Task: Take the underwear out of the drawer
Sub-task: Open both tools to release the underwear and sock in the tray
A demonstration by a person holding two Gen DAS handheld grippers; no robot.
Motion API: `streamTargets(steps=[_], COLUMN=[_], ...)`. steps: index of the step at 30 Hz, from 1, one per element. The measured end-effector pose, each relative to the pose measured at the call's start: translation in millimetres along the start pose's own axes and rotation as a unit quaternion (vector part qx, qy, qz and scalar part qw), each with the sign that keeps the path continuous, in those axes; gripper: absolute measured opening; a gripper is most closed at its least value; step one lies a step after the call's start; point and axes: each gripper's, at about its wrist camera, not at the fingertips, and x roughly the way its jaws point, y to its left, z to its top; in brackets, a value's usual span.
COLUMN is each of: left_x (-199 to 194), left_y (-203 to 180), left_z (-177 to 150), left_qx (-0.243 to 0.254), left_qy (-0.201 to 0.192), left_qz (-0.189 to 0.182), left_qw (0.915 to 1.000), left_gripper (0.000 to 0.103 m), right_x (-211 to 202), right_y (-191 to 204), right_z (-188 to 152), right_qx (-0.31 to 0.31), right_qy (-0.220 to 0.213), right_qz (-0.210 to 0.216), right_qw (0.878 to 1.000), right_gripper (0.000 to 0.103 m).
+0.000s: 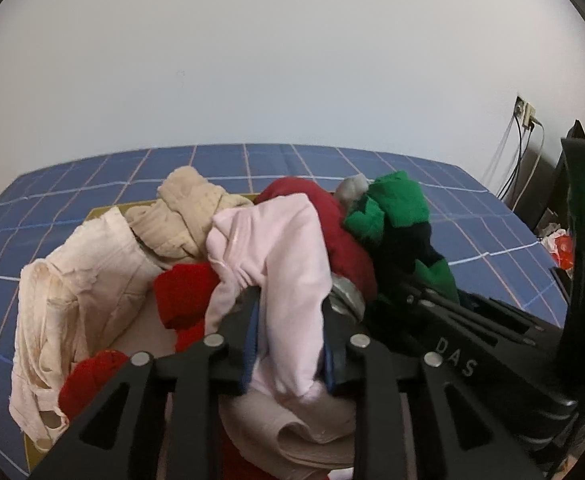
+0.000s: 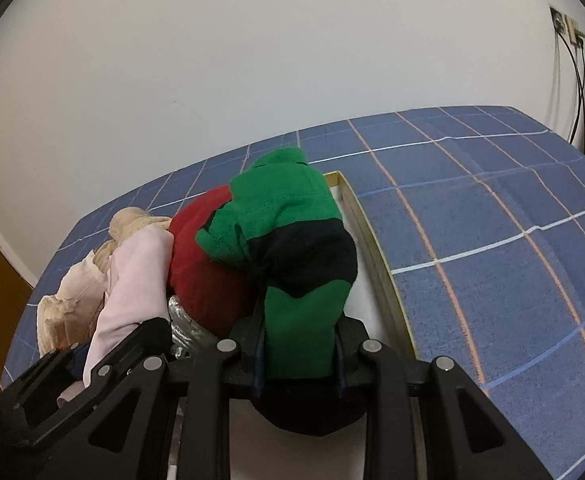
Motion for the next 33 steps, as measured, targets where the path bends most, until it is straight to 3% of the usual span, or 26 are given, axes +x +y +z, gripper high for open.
streamTargets(steps=[2, 6, 24, 27, 29, 31, 33], left_x=[-0.7, 0.4, -0.8, -7.5, -14.5, -18.8, -21.9], left_y=[-1.5, 2.1, 0.0, -2.6, -1.1, 4.2, 11.3], left_z=[-0.7, 0.3, 0.6, -0.5, -1.7, -2.9, -4.1], left_qx=[-0.001, -0.009, -0.007, -0.007, -0.018, -0.032, -0.048], left_qy=[-0.001, -0.001, -0.007, -0.028, -0.047, -0.058, -0.063], left_qz=[-0.001, -0.01, 0.009, 0.049, 0.082, 0.079, 0.057], left_qw=[1.0, 0.9999, 0.9999, 0.9984, 0.9953, 0.9946, 0.9952], left_gripper=[0.028, 0.03, 0.032, 0.045, 0.065, 0.076, 0.078], right_x=[1.2, 11.0, 10.7, 1.5, -10.9, -25.4, -36.5], right_y=[-2.4, -16.1, -14.8, -12.9, -10.0, -7.3, -7.3], right_z=[0.4, 2.7, 2.8, 1.1, -1.0, -4.3, -6.2], right_qx=[0.006, 0.025, 0.024, 0.02, 0.015, 0.009, 0.01], right_qy=[0.001, 0.006, 0.005, -0.017, -0.046, -0.076, -0.091], right_qz=[0.001, -0.001, -0.003, -0.015, -0.024, -0.034, -0.043], right_qw=[1.0, 1.0, 1.0, 1.0, 0.999, 0.996, 0.995], right_gripper=[0.032, 0.049, 0.049, 0.05, 0.05, 0.055, 0.064])
